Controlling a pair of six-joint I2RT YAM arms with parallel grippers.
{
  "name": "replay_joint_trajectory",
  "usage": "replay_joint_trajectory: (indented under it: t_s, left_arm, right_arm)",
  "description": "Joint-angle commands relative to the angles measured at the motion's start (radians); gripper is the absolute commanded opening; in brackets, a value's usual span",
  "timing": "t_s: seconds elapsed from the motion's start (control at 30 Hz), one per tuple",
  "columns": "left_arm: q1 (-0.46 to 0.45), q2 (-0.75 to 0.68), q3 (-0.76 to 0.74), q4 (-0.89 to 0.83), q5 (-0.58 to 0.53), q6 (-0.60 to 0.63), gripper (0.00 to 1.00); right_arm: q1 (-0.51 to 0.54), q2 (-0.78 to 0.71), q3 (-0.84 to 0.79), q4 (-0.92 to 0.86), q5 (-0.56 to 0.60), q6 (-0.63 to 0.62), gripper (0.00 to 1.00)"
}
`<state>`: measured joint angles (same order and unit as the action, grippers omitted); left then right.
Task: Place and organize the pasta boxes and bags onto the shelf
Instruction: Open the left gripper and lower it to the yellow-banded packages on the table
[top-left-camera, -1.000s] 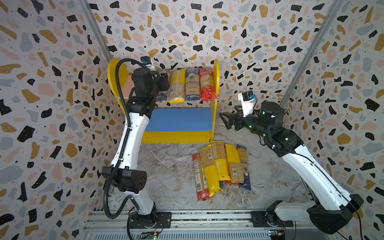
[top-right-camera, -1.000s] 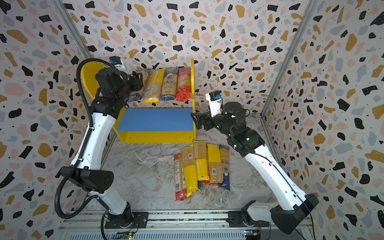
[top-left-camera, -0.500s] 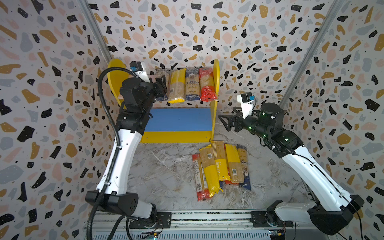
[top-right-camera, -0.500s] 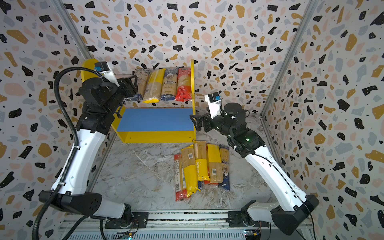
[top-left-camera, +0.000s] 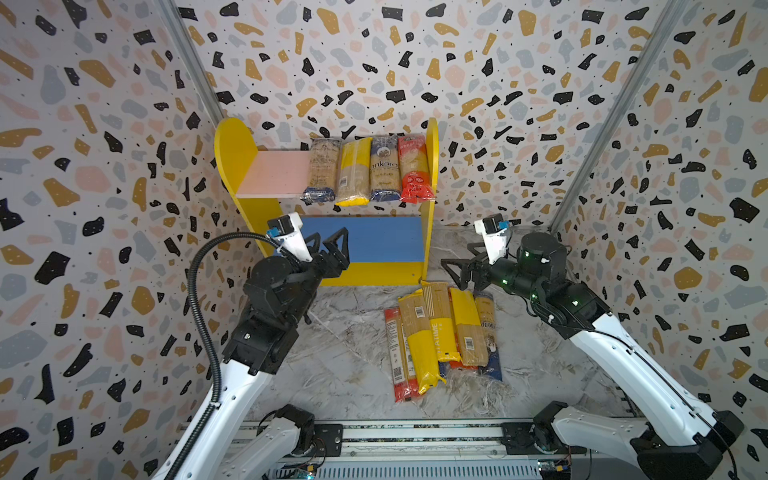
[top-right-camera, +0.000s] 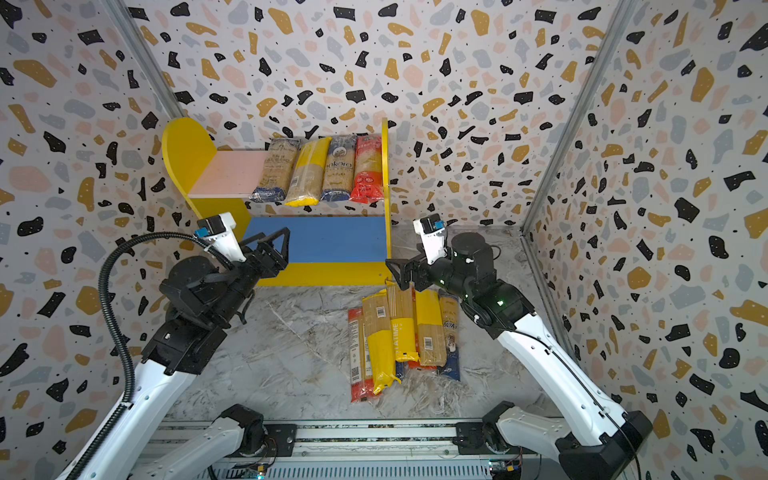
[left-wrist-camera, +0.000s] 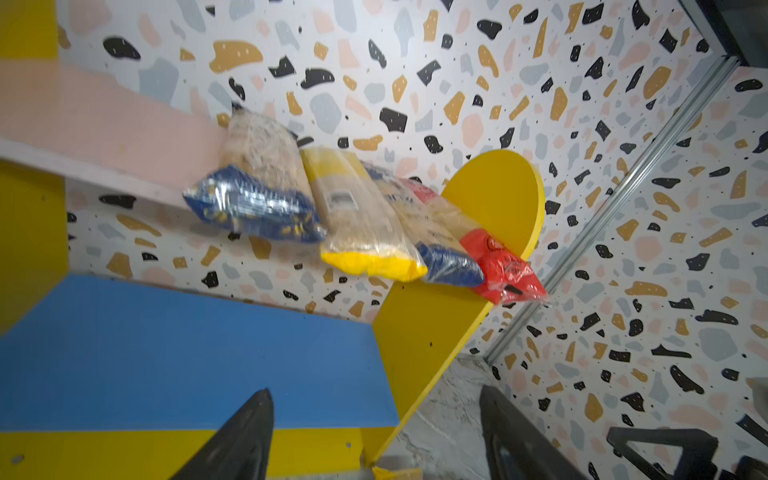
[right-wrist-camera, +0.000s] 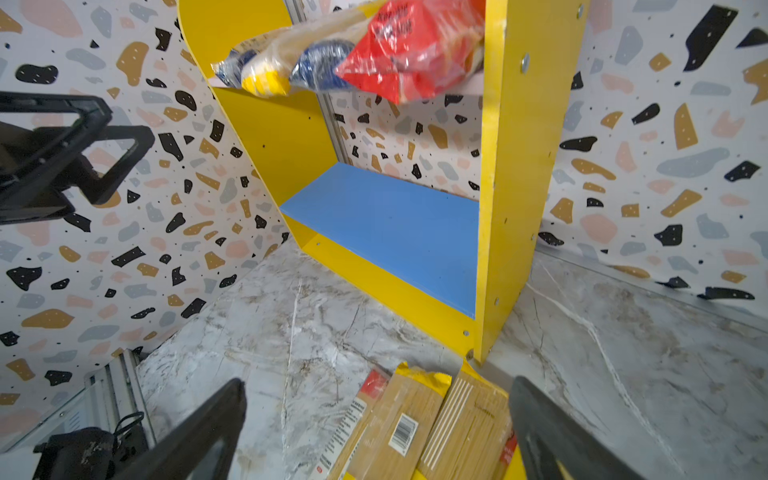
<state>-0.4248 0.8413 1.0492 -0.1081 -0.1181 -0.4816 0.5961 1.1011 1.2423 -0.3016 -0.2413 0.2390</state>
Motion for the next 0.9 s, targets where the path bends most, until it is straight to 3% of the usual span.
replay_joint_trajectory:
  t_s: [0.0,0.17,0.43,0.67,0.87]
  left_arm:
    - [-0.102,-0.035,-0.092,-0.019,-0.125,-0.067,0.78]
    - [-0.336,-0.016,-0.263,0.028,-0.230,-0.172,0.79]
    - [-0.579,0.168,-0.475,0.213,-0.295,-0.378,0.79]
    - [-0.665,0.334,-0.451,0.228,-0.312,-0.442,0.82]
    - [-0.703,0.443,-0.392,0.162,-0.308,-0.484,0.85]
  right_arm:
    - [0.007,-0.073,-0.040,-0.003,0.024,0.037,0.99]
    - [0.033,-0.124,-0.119,-0.045,0.065,0.065,0.99]
    - [0.147,-0.285,-0.314,-0.170,0.188,0.173,0.99]
    - [0.197,-0.462,-0.500,-0.256,0.178,0.327,0.99]
    - [0.223,-0.541,-0.570,-0.351,0.246,0.411,0.99]
